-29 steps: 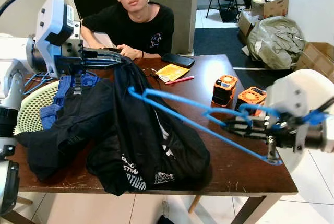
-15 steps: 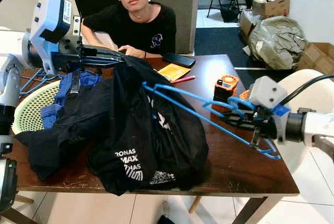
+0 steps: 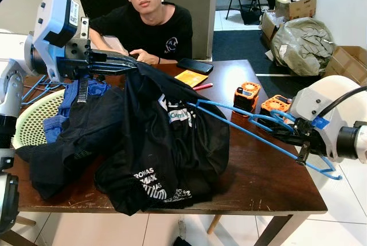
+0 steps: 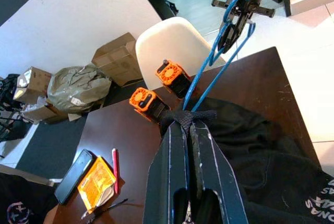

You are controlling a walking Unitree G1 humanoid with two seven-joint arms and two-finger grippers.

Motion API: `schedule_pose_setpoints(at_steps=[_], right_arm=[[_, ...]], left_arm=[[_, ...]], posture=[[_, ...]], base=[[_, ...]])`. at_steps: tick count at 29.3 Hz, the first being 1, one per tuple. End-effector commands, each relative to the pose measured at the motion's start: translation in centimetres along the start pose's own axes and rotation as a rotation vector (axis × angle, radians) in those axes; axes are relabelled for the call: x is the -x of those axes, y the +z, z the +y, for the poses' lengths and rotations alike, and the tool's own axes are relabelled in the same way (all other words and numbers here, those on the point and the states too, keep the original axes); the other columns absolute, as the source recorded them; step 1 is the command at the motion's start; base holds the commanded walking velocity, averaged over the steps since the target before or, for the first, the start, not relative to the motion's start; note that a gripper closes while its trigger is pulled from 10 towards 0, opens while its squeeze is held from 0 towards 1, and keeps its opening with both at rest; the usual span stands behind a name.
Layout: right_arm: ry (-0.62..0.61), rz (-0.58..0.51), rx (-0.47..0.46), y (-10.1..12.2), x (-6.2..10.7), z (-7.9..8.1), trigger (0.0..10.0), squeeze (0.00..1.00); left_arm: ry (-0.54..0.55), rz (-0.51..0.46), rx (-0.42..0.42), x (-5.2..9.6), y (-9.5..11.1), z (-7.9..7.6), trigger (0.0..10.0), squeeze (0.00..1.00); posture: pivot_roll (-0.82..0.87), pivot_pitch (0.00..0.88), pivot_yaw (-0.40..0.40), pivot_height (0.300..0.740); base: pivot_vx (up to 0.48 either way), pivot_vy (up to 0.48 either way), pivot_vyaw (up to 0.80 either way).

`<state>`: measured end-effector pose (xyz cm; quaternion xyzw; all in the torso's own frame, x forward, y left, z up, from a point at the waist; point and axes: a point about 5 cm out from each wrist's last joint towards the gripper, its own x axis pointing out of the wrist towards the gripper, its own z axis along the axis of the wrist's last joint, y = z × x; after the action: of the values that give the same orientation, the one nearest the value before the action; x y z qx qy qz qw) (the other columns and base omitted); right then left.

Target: Hang hanger

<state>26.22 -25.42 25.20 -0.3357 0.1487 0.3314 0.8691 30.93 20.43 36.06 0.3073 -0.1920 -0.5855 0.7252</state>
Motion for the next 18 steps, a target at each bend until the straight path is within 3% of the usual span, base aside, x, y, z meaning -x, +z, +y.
schedule_pose_setpoints(at_steps=[1,2,3,4,6,8,18], right_arm=[[-0.003,-0.025,-0.017,0.4,-0.3,0.1,10.0,0.00],[-0.003,-0.025,-0.017,0.4,-0.3,0.1,10.0,0.00],[0.054,-0.126,-0.041,1.5,-0.4,0.8,10.0,0.00],[0.054,-0.126,-0.041,1.5,-0.4,0.8,10.0,0.00],[0.193,-0.373,-0.034,4.5,0.0,2.5,10.0,0.00],[0.248,-0.492,-0.030,6.0,0.4,3.1,10.0,0.00],[0.255,-0.497,-0.037,6.0,-0.1,3.8,10.0,0.00]], left_arm=[[0.000,-0.015,-0.028,0.2,0.9,0.3,0.1,0.00],[0.000,-0.015,-0.028,0.2,0.9,0.3,0.1,0.00],[0.000,-0.019,-0.024,0.1,0.8,0.2,0.1,0.00],[0.000,-0.019,-0.024,0.1,0.8,0.2,0.1,0.00],[0.018,-0.023,-0.013,0.0,0.4,0.2,0.2,0.00],[0.056,-0.033,-0.005,-0.1,0.1,0.3,0.5,0.00],[0.080,-0.060,0.004,-0.1,0.0,0.4,1.0,0.00]], posture=[[0.02,0.006,0.081,0.740],[0.02,0.006,0.081,0.740],[0.02,0.003,0.083,0.740],[0.02,0.003,0.083,0.740],[0.02,0.003,0.083,0.740],[0.02,0.002,0.083,0.740],[0.02,0.006,0.088,0.740]], base=[[0.000,0.000,0.00],[0.000,0.000,0.00],[0.000,0.000,0.00],[0.000,0.000,0.00],[0.000,0.000,0.00],[0.000,0.000,0.00],[0.000,0.000,0.00]])
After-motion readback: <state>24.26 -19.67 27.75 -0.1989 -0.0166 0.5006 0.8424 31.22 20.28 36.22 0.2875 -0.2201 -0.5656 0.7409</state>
